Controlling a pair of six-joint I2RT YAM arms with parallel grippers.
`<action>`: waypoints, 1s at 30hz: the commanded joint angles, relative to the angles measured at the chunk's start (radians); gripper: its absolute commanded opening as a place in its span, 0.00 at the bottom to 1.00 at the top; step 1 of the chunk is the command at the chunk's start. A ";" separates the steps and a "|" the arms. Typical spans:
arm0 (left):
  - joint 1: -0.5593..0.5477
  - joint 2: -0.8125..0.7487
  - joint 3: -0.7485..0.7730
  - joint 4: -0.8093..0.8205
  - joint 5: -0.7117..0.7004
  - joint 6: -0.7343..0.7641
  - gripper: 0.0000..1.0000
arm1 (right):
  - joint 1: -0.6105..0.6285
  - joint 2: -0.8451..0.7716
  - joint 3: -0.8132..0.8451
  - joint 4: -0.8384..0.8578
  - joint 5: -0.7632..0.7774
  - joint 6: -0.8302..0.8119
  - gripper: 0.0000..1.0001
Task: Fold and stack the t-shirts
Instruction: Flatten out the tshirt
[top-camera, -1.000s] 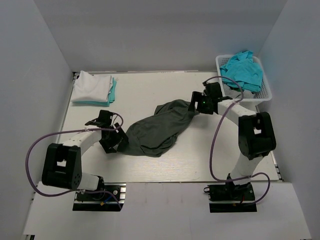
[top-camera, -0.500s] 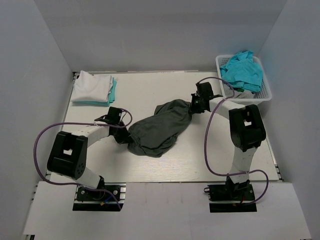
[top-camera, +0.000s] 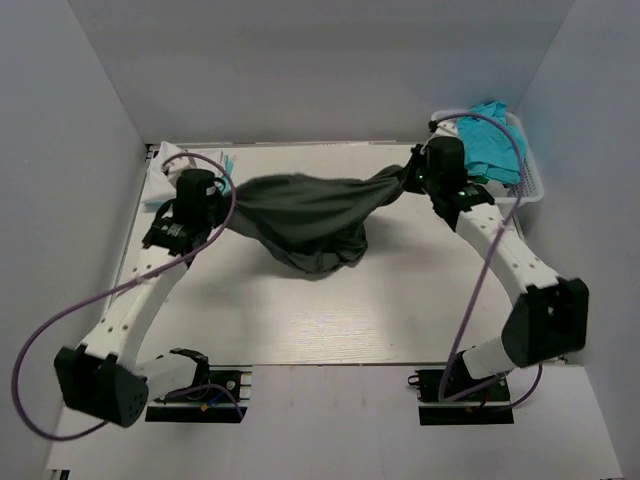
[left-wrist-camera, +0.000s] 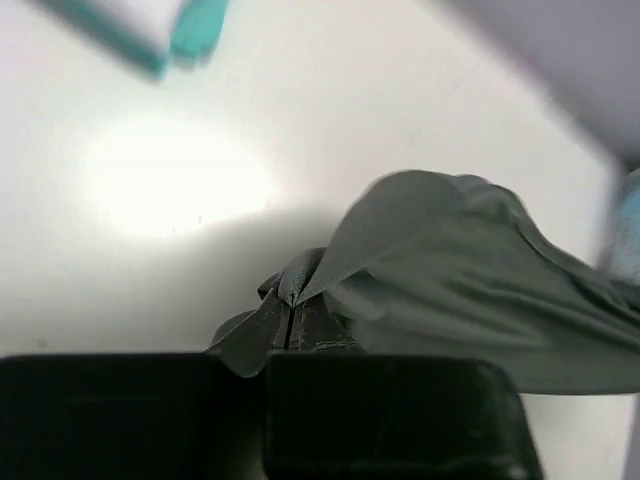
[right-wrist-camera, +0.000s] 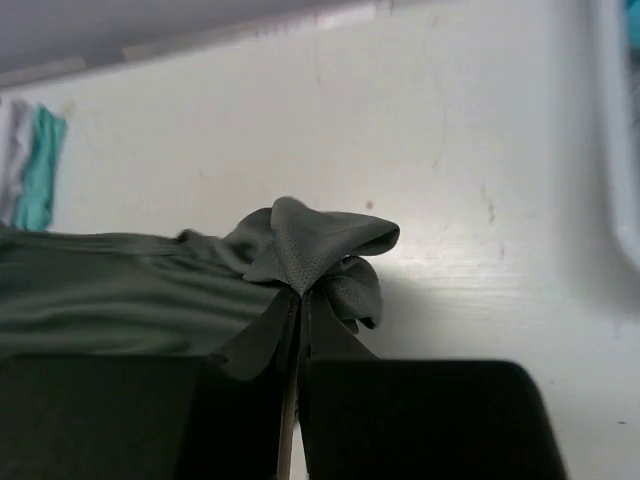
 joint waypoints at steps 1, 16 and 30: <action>0.001 -0.130 0.079 -0.015 -0.171 0.062 0.00 | -0.006 -0.132 0.050 -0.024 0.139 0.003 0.00; 0.021 -0.435 0.318 0.166 0.012 0.160 0.00 | -0.005 -0.565 0.258 -0.133 0.129 -0.061 0.00; 0.021 -0.503 0.424 0.134 0.086 0.172 0.00 | -0.005 -0.714 0.294 -0.172 0.047 -0.061 0.00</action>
